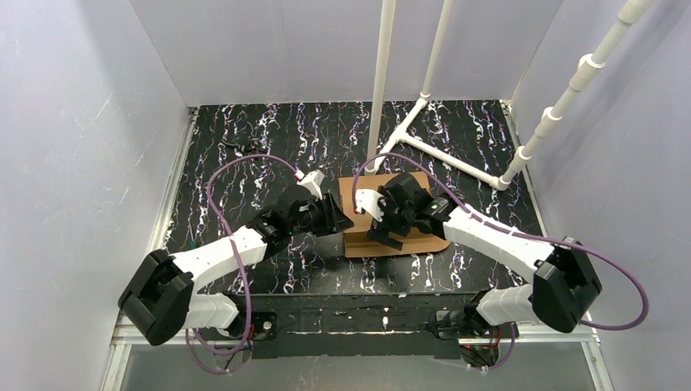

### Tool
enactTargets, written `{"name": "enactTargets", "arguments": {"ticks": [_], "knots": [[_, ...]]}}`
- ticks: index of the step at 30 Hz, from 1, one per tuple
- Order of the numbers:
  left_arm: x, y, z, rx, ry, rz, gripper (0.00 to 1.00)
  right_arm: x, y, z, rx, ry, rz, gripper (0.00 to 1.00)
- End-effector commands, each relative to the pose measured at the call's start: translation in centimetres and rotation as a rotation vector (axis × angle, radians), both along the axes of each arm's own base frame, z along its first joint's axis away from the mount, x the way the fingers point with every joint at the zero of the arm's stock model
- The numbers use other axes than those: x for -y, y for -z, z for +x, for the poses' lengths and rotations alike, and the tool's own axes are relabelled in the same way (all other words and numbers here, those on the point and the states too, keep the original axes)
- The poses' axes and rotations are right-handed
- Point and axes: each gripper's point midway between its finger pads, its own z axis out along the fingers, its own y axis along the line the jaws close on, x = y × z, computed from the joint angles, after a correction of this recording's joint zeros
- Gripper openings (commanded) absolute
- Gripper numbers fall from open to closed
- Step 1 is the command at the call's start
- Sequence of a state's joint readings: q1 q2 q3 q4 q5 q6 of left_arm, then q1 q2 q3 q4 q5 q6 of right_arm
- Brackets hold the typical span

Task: Fold the paper box

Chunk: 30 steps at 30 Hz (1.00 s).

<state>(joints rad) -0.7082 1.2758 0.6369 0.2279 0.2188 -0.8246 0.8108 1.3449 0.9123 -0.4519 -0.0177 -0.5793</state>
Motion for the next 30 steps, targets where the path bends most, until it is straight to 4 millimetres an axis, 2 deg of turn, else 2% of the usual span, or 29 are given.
{"name": "enactTargets", "arguments": {"ticks": [1, 4, 6, 8, 9, 10, 12, 14, 17, 21, 25, 30], "knots": [[-1.4, -2.2, 0.2, 0.113, 0.019, -0.001, 0.41, 0.6, -3.5, -0.5, -0.035, -0.019, 0.114, 0.98], [-3.1, -2.7, 1.4, 0.151, -0.015, 0.014, 0.66, 2.8, -5.5, 0.4, -0.03, 0.05, 0.207, 0.98], [-4.2, -2.8, 2.6, 0.144, -0.036, 0.01, 0.7, 5.4, -6.7, 2.3, 0.002, 0.187, 0.283, 0.98], [-5.0, -2.3, 3.4, 0.108, -0.053, 0.004, 0.6, 8.7, -7.8, 4.8, 0.067, 0.371, 0.354, 0.96], [-5.3, -2.0, 3.8, 0.093, -0.067, 0.006, 0.52, 10.3, -8.0, 6.0, 0.093, 0.462, 0.377, 0.9], [-5.5, -1.5, 4.1, 0.08, -0.078, 0.012, 0.43, 11.6, -8.0, 7.1, 0.112, 0.537, 0.394, 0.8], [-5.7, -0.5, 4.5, 0.052, -0.096, 0.03, 0.25, 13.8, -7.4, 8.9, 0.135, 0.654, 0.383, 0.55], [-6.1, 0.9, 4.9, 0.029, -0.115, 0.075, 0.16, 15.1, -6.4, 10.4, 0.134, 0.713, 0.348, 0.38], [-6.7, 3.5, 5.2, -0.024, -0.141, 0.132, 0.11, 15.8, -4.3, 12.3, 0.082, 0.758, 0.309, 0.24], [-6.0, 6.3, 5.0, -0.118, -0.112, 0.147, 0.09, 15.6, -1.3, 13.8, 0.01, 0.779, 0.27, 0.15], [-4.9, 6.7, 5.0, -0.138, -0.078, 0.114, 0.08, 13.9, 0.8, 13.9, -0.083, 0.729, 0.285, 0.14], [-3.7, 6.5, 4.4, -0.132, -0.03, 0.081, 0.07, 11.1, 2.2, 13.1, -0.177, 0.632, 0.302, 0.14]]}}
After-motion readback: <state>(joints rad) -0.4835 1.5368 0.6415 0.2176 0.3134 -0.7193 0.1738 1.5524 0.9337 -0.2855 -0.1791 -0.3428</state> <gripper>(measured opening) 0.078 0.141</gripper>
